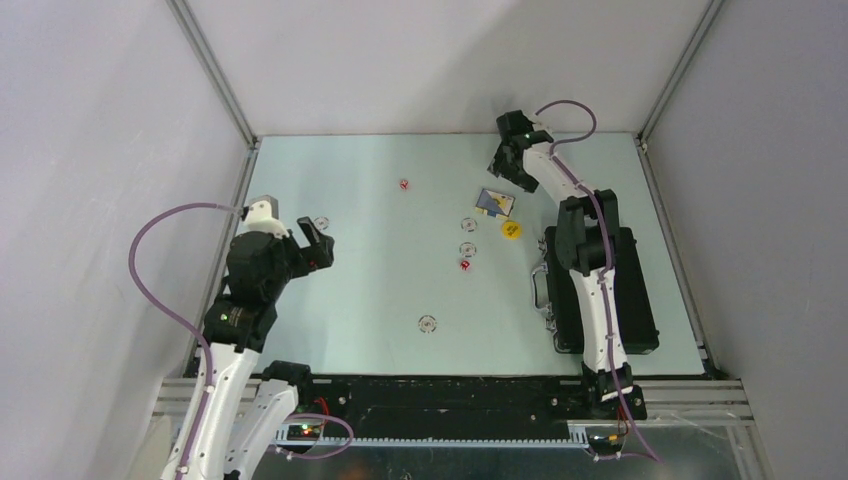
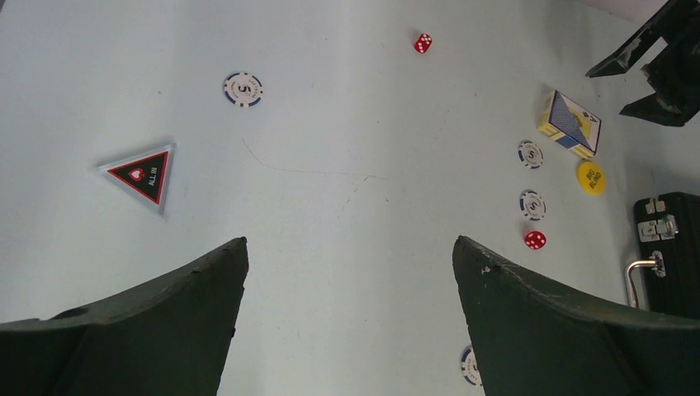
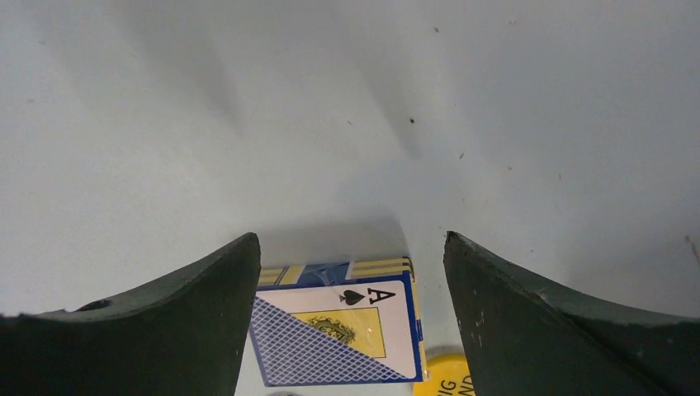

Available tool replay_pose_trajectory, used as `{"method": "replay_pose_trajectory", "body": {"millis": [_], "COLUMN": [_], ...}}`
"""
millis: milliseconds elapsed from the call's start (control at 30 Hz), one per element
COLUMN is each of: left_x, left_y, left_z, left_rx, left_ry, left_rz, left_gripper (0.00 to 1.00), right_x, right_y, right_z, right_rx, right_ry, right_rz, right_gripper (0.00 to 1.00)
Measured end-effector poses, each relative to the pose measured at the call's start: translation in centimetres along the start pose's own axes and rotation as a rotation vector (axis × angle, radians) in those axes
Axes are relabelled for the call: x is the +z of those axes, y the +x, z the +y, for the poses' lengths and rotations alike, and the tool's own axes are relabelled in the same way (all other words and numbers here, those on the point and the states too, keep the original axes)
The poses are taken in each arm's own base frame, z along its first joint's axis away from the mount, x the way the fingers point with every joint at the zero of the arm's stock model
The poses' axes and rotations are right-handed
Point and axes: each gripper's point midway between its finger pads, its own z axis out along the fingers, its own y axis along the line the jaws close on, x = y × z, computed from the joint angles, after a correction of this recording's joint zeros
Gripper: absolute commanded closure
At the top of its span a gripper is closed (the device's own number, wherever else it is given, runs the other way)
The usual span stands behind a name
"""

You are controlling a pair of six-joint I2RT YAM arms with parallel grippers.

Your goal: Pack up texas hold em set

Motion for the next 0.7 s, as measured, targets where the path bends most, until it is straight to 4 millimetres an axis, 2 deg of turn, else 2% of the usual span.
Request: {"method": "replay_pose_trajectory", "body": {"millis": [167, 367, 467, 700], "left_x": [-0.1, -0.1, -0.1, -0.2], "left_y": [0.0, 0.0, 0.1, 0.2], "left_z": [0.0, -0.2, -0.3, -0.6], "left_rx": [0.007, 0.008, 0.009, 0.012], "left_ry": [0.004, 0.011, 0.019, 0.032], "left_rz": [-0.001, 0.002, 0.005, 0.007], "left_gripper": [0.02, 0.02, 0.01, 0.02], "right_x": [1.4, 1.9, 2.2, 1.1], "right_y": [1.7, 3.3, 4.2, 5.5], "right_z": [-1.0, -1.6, -1.9, -2.8], "right_rx": [0.030, 0.034, 0.033, 0.064], "right_ry": [0.064, 0.107, 0.122, 0.113], "right_rz": [0.037, 0.064, 0.070, 0.078], "right_gripper": [0.18, 0.20, 0.27, 0.31]}}
